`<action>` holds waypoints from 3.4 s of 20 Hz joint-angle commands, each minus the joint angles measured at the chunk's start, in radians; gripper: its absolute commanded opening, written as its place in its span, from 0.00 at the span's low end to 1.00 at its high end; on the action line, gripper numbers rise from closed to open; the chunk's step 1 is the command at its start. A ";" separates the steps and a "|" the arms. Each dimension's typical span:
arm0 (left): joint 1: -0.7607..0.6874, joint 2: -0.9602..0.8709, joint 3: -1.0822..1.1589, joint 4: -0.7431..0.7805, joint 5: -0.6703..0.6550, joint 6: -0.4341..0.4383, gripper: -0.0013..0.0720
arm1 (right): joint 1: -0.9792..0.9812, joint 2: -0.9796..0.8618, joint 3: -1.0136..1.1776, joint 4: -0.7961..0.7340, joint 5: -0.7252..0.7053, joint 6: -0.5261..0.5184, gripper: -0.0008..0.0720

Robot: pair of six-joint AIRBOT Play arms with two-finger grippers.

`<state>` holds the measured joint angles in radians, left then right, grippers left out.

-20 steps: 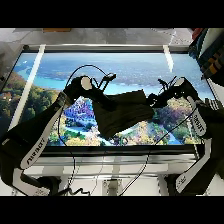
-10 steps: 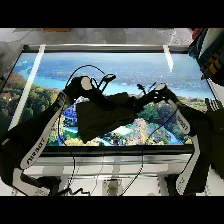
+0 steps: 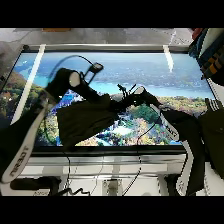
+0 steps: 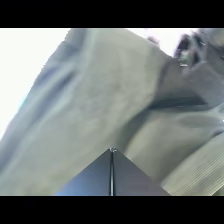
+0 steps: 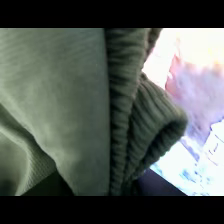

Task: Fold the clothes and pants, and hang the long-sleeved shirts on hangers.

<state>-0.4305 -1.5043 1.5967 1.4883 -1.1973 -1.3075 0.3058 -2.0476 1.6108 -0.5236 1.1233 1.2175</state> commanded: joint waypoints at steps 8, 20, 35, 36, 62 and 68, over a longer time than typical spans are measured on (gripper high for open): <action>0.085 0.342 0.000 0.079 0.003 -0.014 0.04 | -0.442 0.402 0.002 0.163 0.147 0.005 0.06; 0.085 0.404 -0.001 0.079 -0.156 -0.032 0.04 | -1.340 0.795 0.001 -0.496 0.248 0.408 0.06; 0.085 0.402 -0.001 0.079 -0.154 -0.039 0.04 | -1.807 0.794 -0.002 -0.925 0.289 0.660 0.95; 0.085 0.402 -0.001 0.079 -0.154 -0.039 0.04 | -1.807 0.794 -0.002 -0.910 0.286 0.660 0.95; 0.085 0.402 -0.001 0.079 -0.154 -0.039 0.04 | -0.163 0.807 -0.002 -0.983 0.359 0.125 0.06; 0.085 0.402 -0.001 0.079 -0.154 -0.039 0.04 | -0.163 0.807 -0.002 -0.951 0.357 0.125 0.06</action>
<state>-0.3462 -1.1019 1.5959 1.5669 -1.3521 -1.3472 0.1326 -1.2400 1.6089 -1.4662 1.4799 1.3396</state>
